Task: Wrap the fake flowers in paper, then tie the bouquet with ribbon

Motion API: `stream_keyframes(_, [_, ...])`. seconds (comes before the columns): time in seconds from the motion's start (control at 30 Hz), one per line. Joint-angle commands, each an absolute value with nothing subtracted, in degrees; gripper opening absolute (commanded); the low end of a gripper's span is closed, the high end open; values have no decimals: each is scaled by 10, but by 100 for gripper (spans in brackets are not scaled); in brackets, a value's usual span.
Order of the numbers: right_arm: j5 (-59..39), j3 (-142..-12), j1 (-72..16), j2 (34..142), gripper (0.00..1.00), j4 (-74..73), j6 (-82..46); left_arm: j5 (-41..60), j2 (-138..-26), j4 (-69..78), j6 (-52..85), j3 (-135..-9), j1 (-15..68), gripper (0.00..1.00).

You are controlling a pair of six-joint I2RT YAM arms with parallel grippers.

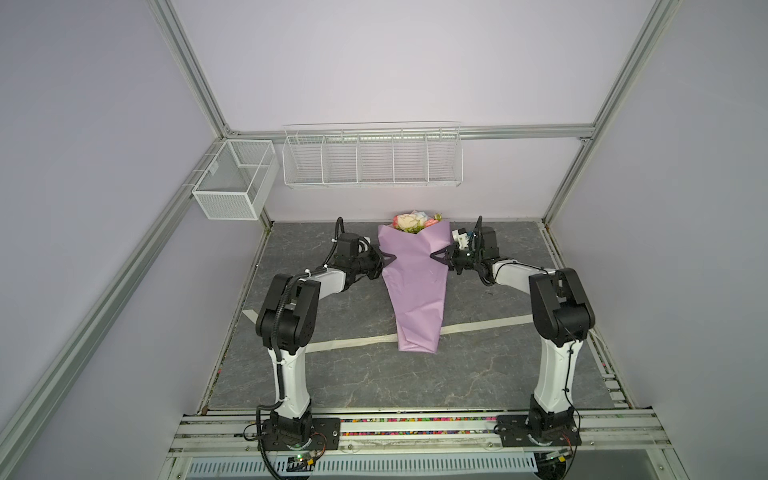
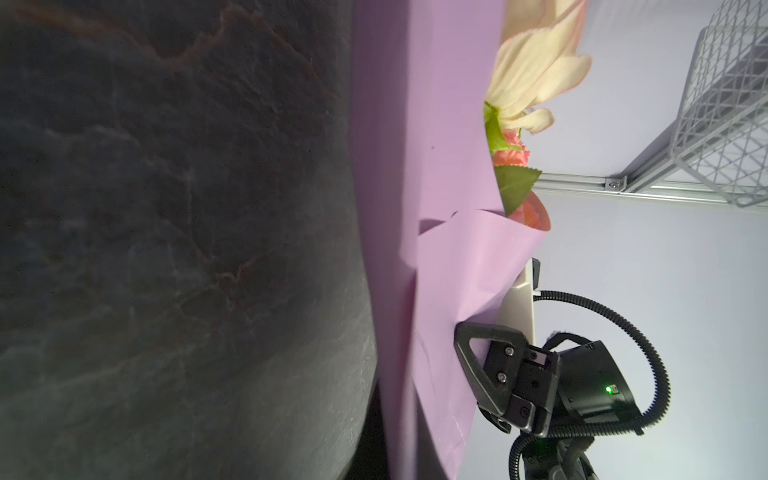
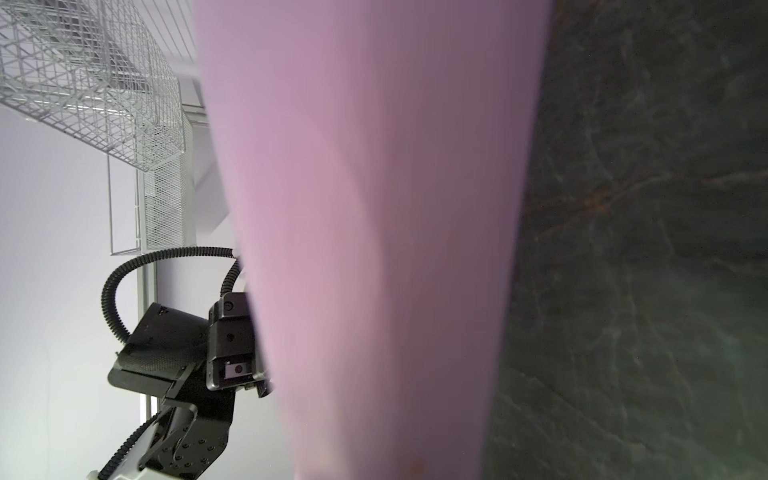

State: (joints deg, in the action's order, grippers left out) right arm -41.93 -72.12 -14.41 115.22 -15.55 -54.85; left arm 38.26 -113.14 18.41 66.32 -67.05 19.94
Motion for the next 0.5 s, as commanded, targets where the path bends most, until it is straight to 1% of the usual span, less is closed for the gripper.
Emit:
stream_keyframes(0.0, [-409,-669,-146,1097,13,-200,-538,345,-1085,231,674,-619,209,0])
stream_keyframes(0.3, [-387,-534,-163,991,13,-211,-517,296,-982,250,665,-487,246,0])
stream_keyframes(0.47, [-366,-474,-183,963,13,-219,-507,276,-949,260,660,-431,260,0])
